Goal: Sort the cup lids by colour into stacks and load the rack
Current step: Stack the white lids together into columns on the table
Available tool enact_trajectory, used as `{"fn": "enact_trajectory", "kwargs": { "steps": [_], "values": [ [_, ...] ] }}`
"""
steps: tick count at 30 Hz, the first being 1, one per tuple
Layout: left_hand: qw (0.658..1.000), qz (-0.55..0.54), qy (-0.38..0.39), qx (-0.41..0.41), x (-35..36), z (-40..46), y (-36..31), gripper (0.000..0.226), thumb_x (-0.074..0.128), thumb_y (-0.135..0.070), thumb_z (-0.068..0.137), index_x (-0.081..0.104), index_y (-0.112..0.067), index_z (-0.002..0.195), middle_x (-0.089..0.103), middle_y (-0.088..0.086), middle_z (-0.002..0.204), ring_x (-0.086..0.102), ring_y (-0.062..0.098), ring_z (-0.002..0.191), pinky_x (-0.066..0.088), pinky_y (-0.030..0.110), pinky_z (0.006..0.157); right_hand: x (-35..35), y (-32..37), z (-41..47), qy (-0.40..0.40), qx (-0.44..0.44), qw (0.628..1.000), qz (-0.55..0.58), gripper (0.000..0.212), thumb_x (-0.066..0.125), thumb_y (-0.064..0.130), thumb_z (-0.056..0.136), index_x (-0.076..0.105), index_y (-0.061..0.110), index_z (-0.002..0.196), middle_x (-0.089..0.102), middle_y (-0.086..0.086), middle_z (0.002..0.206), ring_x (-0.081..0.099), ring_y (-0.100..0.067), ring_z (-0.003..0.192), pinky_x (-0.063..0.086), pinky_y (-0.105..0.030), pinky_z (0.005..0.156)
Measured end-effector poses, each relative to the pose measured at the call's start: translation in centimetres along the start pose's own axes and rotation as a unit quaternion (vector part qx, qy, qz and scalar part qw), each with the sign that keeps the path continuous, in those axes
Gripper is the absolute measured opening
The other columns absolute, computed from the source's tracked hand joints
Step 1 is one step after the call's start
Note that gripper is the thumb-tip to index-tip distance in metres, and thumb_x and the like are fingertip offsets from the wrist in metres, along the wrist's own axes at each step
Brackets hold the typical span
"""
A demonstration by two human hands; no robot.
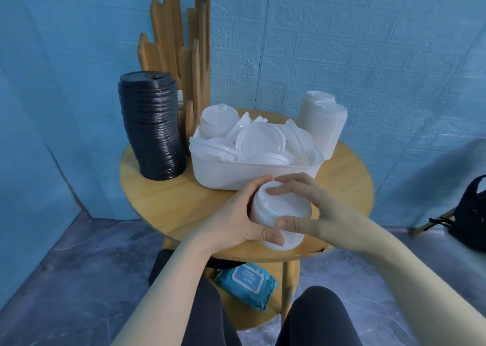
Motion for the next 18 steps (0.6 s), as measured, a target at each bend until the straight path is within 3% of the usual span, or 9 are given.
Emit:
{"fn": "enact_trajectory", "kwargs": {
  "steps": [3, 6, 11, 16, 18],
  "values": [
    [1.000, 0.002, 0.003, 0.006, 0.0, 0.0, -0.2, 0.099, 0.095, -0.031, 0.054, 0.041, -0.053, 0.134, 0.051, -0.026, 0.136, 0.048, -0.009, 0.125, 0.045, 0.021, 0.101, 0.9, -0.3, -0.5, -0.028, -0.019, 0.992, 0.124, 0.047, 0.068, 0.052, 0.073, 0.064, 0.035, 0.117, 0.044, 0.018, 0.136, 0.038, -0.002, 0.133, 0.033, -0.030, 0.111],
    [1.000, 0.010, 0.002, 0.018, -0.3, -0.1, -0.5, 0.094, 0.094, -0.020, 0.063, 0.040, -0.051, 0.134, 0.051, -0.024, 0.136, 0.048, -0.009, 0.125, 0.044, 0.015, 0.097, 1.4, -0.6, -0.7, -0.076, -0.050, 0.975, 0.205, 0.041, 0.067, 0.042, 0.077, 0.068, 0.020, 0.111, 0.047, 0.010, 0.134, 0.043, -0.011, 0.130, 0.038, -0.032, 0.109],
    [1.000, -0.002, 0.001, 0.026, -1.1, -0.7, -0.7, 0.090, 0.088, -0.040, 0.058, 0.041, -0.047, 0.134, 0.055, -0.035, 0.128, 0.049, -0.010, 0.124, 0.042, 0.010, 0.097, 2.2, 0.1, 0.0, -0.106, -0.083, 0.965, 0.223, 0.030, 0.065, 0.040, 0.081, 0.069, 0.024, 0.106, 0.048, 0.009, 0.131, 0.043, -0.016, 0.130, 0.036, -0.037, 0.110],
    [0.999, -0.023, -0.017, 0.031, -1.3, -0.9, -0.4, 0.091, 0.088, -0.043, 0.059, 0.043, -0.043, 0.139, 0.056, -0.024, 0.135, 0.050, 0.000, 0.129, 0.044, 0.028, 0.107, 2.4, 0.3, 0.1, -0.107, -0.085, 0.975, 0.176, 0.038, 0.061, 0.055, 0.085, 0.068, 0.028, 0.111, 0.047, 0.012, 0.135, 0.039, -0.018, 0.134, 0.033, -0.044, 0.112],
    [0.999, -0.019, -0.024, 0.030, -1.3, -0.9, -0.4, 0.091, 0.088, -0.043, 0.060, 0.043, -0.043, 0.139, 0.057, -0.023, 0.135, 0.051, 0.000, 0.129, 0.044, 0.029, 0.107, 1.4, 0.6, 0.2, -0.120, -0.086, 0.980, 0.133, 0.037, 0.055, 0.059, 0.087, 0.070, 0.033, 0.108, 0.050, 0.013, 0.133, 0.041, -0.016, 0.133, 0.032, -0.037, 0.110]
  ]
}}
Point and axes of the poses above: each hand's wrist, its own z-axis towards the middle knuckle, its own x-axis out of the palm, y = z × x, the point moved 8 cm from there along z, towards the middle knuckle
